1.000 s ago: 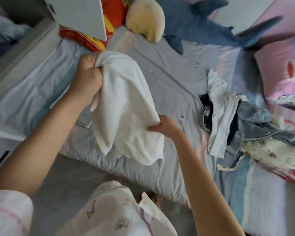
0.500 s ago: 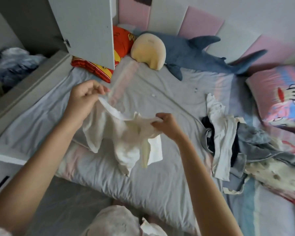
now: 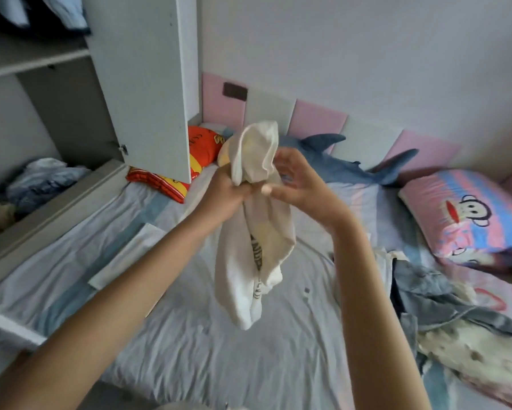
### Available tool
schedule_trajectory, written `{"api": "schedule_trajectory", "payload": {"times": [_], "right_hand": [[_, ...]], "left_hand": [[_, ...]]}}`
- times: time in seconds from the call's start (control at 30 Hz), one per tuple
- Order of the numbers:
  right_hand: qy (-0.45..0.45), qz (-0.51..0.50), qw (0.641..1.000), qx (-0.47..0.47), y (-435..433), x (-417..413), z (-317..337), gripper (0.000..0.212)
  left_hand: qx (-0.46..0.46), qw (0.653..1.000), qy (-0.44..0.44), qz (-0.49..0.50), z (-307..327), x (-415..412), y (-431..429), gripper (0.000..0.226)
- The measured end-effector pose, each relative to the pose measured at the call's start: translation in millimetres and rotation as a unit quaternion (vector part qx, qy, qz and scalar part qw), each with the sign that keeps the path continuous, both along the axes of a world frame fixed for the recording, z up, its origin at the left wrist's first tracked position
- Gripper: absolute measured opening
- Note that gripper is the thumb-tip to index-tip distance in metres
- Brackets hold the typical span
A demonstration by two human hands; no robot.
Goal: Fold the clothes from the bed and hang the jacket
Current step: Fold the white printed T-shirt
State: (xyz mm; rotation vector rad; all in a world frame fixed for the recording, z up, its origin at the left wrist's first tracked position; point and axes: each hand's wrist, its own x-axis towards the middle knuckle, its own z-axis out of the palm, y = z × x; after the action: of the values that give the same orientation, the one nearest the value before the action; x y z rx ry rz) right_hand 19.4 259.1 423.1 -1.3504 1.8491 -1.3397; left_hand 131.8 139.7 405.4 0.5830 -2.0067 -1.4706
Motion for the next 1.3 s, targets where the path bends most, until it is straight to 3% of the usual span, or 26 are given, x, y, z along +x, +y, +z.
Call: {"api": "schedule_trajectory", "payload": {"times": [0.07,0.13,0.17,0.27,0.43,0.47,0.53,0.6,0.67,0.77,0.83,0.93,1.03,1.2,1.3], "right_hand": [[0.045,0.001,0.996,0.075,28,-16,-13,0.092],[0.038,0.021,0.987,0.153,43,-18,-23,0.1],[0.035,0.027,0.984,0.175,50,-17,-27,0.091],[0.081,-0.051,0.985,0.144,51,-8,-32,0.027],[0.124,-0.147,0.981,0.001,57,8,-6,0.039],[0.103,-0.162,0.981,-0.021,60,11,2,0.036],[-0.023,-0.181,0.981,-0.065,63,16,19,0.03],[-0.113,-0.195,0.973,-0.056,65,17,36,0.031],[-0.117,-0.2,0.972,-0.036,65,15,50,0.023],[-0.127,-0.214,0.967,-0.054,60,12,63,0.021],[-0.151,-0.22,0.961,-0.07,55,11,66,0.018],[-0.164,-0.223,0.958,-0.074,52,12,67,0.017],[-0.143,-0.21,0.965,-0.065,51,19,65,0.019],[-0.098,-0.242,0.963,-0.067,47,25,65,0.016],[-0.09,-0.256,0.959,-0.077,46,25,66,0.014]], "left_hand": [[0.046,0.997,0.067,0.001,21,-5,6,0.023],[0.046,0.994,0.099,0.005,39,-10,11,0.018],[0.053,0.993,0.107,0.008,47,-14,13,0.015],[0.099,0.986,0.134,0.028,69,-25,14,0.014],[0.126,0.978,0.167,0.016,86,-34,19,0.007],[0.121,0.976,0.177,0.018,88,-36,18,0.006],[0.094,0.976,0.188,0.055,91,-38,14,0.013],[0.065,0.979,0.171,0.089,87,-40,9,0.019],[0.072,0.987,0.126,0.076,78,-41,9,0.027],[0.068,0.996,-0.01,0.059,73,-37,15,0.074],[0.035,0.995,-0.049,0.08,72,-32,24,0.09],[0.054,0.998,0.044,0.007,67,-16,42,0.065],[-0.014,0.994,0.036,-0.1,58,1,48,0.042],[-0.071,0.994,0.051,-0.063,57,14,40,0.013],[-0.074,0.993,0.022,-0.092,60,17,39,0.021]]}}
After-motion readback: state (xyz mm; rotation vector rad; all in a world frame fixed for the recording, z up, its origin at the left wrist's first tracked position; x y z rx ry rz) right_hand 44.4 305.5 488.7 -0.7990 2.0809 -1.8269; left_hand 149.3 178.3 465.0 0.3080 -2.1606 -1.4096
